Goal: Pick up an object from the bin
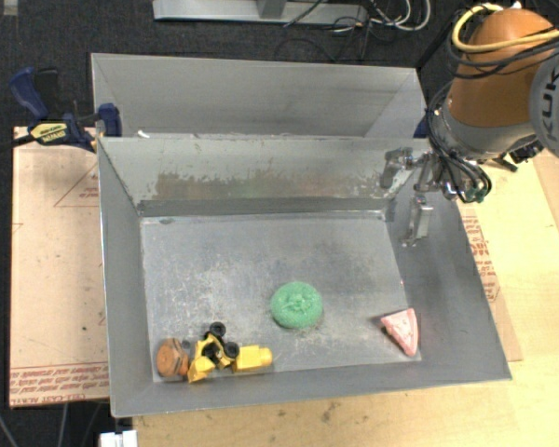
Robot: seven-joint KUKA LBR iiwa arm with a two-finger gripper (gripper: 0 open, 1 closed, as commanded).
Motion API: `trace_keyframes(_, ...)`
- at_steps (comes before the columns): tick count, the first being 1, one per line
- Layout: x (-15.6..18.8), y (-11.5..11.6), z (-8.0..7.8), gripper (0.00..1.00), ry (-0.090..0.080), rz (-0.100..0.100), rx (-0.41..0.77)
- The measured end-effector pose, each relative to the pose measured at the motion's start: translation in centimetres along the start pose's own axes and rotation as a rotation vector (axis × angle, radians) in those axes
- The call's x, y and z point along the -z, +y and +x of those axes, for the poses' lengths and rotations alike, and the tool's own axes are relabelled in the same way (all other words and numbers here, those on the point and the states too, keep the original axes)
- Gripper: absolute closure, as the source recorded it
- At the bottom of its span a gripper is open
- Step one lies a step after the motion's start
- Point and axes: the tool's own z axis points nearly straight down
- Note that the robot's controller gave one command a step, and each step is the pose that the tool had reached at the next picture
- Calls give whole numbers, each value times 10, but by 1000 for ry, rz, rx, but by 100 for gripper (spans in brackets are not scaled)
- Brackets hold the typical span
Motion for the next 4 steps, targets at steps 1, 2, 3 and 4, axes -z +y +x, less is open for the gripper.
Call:
trace_keyframes(1, 5, 1, -1, 0, -7, 1, 2)
trace_keyframes(2, -67, 43, 39, 0, -9, 1, 56)
trace_keyframes(3, -54, 88, 97, 0, 2, -1, 44)
trace_keyframes(4, -89, 161, 85, 0, -6, -1, 70)
